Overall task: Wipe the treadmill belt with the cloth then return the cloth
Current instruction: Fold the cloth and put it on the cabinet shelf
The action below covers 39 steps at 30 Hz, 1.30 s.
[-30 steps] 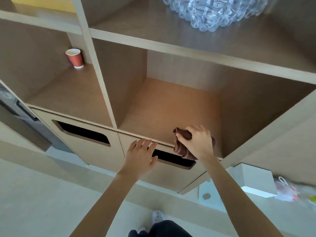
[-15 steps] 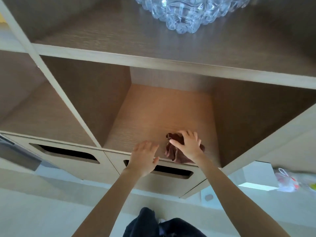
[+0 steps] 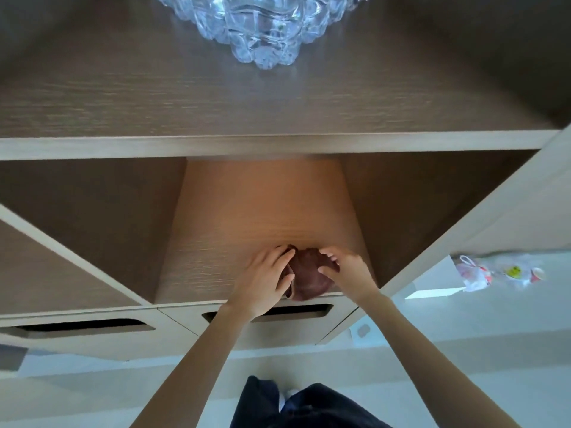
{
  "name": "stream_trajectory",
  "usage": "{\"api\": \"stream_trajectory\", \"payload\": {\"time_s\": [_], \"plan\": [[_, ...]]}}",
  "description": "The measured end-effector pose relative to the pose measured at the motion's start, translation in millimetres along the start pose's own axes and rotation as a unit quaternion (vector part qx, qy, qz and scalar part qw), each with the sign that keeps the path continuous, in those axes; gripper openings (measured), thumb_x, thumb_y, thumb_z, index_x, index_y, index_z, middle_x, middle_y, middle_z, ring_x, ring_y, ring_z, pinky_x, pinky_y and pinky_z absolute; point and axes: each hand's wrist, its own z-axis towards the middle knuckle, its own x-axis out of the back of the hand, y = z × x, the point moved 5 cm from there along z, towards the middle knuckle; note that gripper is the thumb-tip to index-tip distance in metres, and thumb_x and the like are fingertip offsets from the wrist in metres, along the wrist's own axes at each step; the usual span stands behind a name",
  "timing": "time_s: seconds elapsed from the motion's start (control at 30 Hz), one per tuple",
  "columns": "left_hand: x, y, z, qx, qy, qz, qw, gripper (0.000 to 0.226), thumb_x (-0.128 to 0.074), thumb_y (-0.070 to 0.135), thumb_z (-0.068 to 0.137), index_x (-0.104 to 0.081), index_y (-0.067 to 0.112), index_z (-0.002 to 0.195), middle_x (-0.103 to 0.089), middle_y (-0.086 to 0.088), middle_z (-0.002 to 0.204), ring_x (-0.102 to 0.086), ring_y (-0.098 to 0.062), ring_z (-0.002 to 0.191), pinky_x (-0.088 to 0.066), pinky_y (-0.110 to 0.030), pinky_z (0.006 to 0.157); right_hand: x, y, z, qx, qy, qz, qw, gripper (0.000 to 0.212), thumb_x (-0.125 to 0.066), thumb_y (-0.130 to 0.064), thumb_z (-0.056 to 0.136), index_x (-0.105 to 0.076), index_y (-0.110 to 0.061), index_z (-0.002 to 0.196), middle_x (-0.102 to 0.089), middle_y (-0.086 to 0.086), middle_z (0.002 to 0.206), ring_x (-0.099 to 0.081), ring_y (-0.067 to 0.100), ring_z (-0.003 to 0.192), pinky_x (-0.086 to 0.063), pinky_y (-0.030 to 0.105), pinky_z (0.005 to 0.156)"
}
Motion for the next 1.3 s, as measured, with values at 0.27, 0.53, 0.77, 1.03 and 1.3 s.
{"api": "stream_trajectory", "payload": {"time_s": [0.27,0.53,0.77,1.03,1.3], "plan": [[1.4,-12.9,2.4,-0.011,0.036,-0.01,0.999,0.046,-0.038,0.05,0.087,-0.066,0.021,0.109,-0.063,0.004,0.117,-0.057,-0.023,0.11,-0.048,-0.038,0.087,-0.4,2.7,12.4,-0.052,-0.074,0.011,0.996,0.044,-0.075,-0.023,0.082,-0.062,-0.01,0.122,-0.065,0.002,0.12,-0.058,0.017,0.111,-0.041,0.023,0.092],[18.1,-6.1,16.3,-0.022,0.034,-0.078,0.996,0.067,-0.037,0.06,0.085,-0.055,0.014,0.129,-0.055,-0.004,0.133,-0.048,-0.026,0.125,-0.038,-0.04,0.1,6.8,-20.7,11.7,0.047,-0.034,0.047,0.997,0.026,-0.078,-0.005,0.074,-0.064,-0.022,0.089,-0.063,-0.007,0.096,-0.058,0.013,0.095,-0.045,0.026,0.089],[36.0,-12.5,20.3,-0.029,0.023,-0.178,0.983,0.06,-0.07,0.033,0.082,-0.047,0.013,0.134,-0.051,-0.002,0.135,-0.043,-0.017,0.125,-0.031,-0.025,0.103,19.7,-47.4,5.4,0.175,0.018,0.096,0.98,0.033,-0.078,0.009,0.066,-0.059,-0.014,0.082,-0.055,-0.015,0.087,-0.057,0.004,0.079,-0.046,0.014,0.068],[49.5,-16.8,20.3,-0.011,0.09,-0.34,0.936,0.035,-0.069,0.002,0.08,-0.046,0.029,0.082,-0.057,0.013,0.084,-0.061,-0.003,0.086,-0.044,-0.016,0.081,20.2,-43.2,11.8,0.12,-0.028,0.099,0.987,0.042,-0.082,0.001,0.068,-0.055,-0.021,0.092,-0.057,-0.014,0.088,-0.056,-0.012,0.08,-0.038,0.004,0.069],[41.3,-21.8,21.5,0.005,-0.065,-0.329,0.942,0.058,-0.077,0.033,0.073,-0.053,0.026,0.125,-0.056,0.013,0.122,-0.051,-0.005,0.113,-0.04,-0.026,0.098,28.8,-61.1,5.4,0.138,-0.016,0.17,0.976,0.032,-0.081,-0.004,0.072,-0.061,-0.027,0.083,-0.065,-0.015,0.076,-0.059,-0.004,0.068,-0.041,0.01,0.067]]}}
